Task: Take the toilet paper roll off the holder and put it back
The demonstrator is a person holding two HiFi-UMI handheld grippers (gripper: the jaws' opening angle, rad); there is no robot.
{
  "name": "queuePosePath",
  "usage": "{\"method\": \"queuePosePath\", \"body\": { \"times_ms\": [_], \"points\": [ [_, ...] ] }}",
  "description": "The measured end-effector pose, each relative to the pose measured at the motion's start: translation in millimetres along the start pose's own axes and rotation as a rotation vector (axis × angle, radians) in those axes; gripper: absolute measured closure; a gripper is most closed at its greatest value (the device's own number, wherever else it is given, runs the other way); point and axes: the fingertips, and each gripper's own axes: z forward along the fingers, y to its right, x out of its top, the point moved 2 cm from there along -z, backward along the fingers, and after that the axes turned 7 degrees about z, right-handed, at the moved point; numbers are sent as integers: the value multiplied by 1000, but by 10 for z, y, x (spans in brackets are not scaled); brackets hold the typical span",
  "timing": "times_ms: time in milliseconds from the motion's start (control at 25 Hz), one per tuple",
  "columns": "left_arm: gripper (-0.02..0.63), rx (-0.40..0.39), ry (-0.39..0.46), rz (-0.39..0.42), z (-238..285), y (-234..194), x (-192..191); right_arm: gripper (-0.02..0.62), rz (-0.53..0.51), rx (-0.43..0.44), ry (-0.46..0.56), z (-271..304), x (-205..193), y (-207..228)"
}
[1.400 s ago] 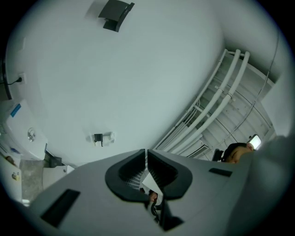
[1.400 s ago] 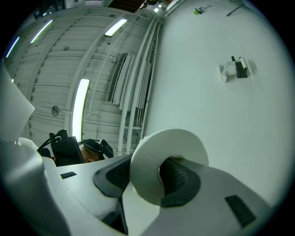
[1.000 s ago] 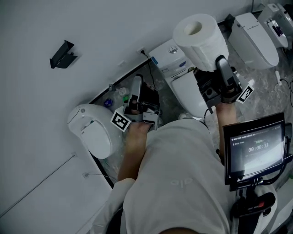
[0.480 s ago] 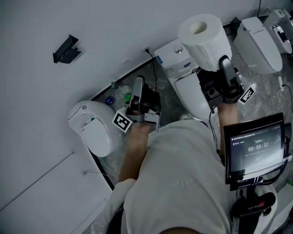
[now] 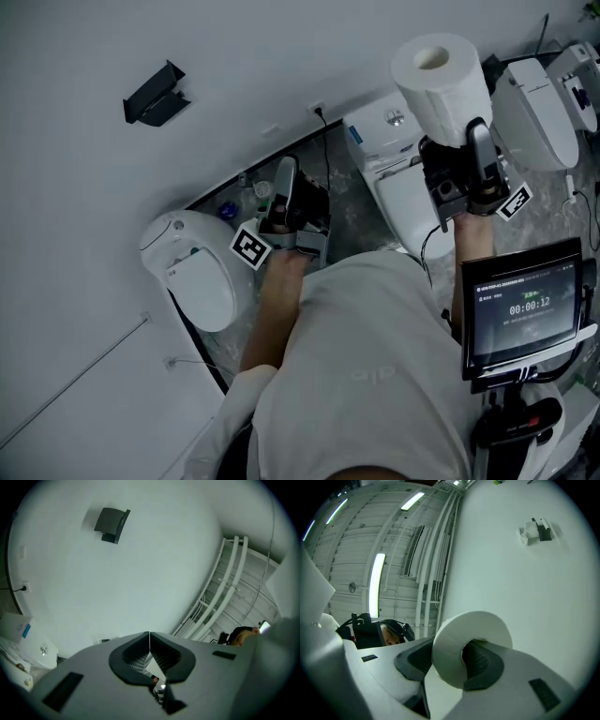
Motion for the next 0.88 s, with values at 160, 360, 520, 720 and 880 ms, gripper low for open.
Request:
{"method": "queuePosePath", "body": {
  "times_ms": [160, 360, 520, 720, 880],
  "points": [
    [600, -53, 53, -3, 60, -50, -5, 414, -54, -7, -89, 150, 81, 7],
    [600, 25, -33, -24, 7, -125, -92, 414, -114, -97, -45, -86, 117, 8],
    [600, 43, -77, 1, 63, -79, -91, 414, -198, -134, -90, -8, 235, 38],
    [600, 43, -78, 73, 32, 175, 267, 414, -283, -137, -242, 534, 100, 162],
    [600, 57, -73, 82, -13, 45, 437, 414, -357, -168, -360, 768, 16, 438]
  ]
}}
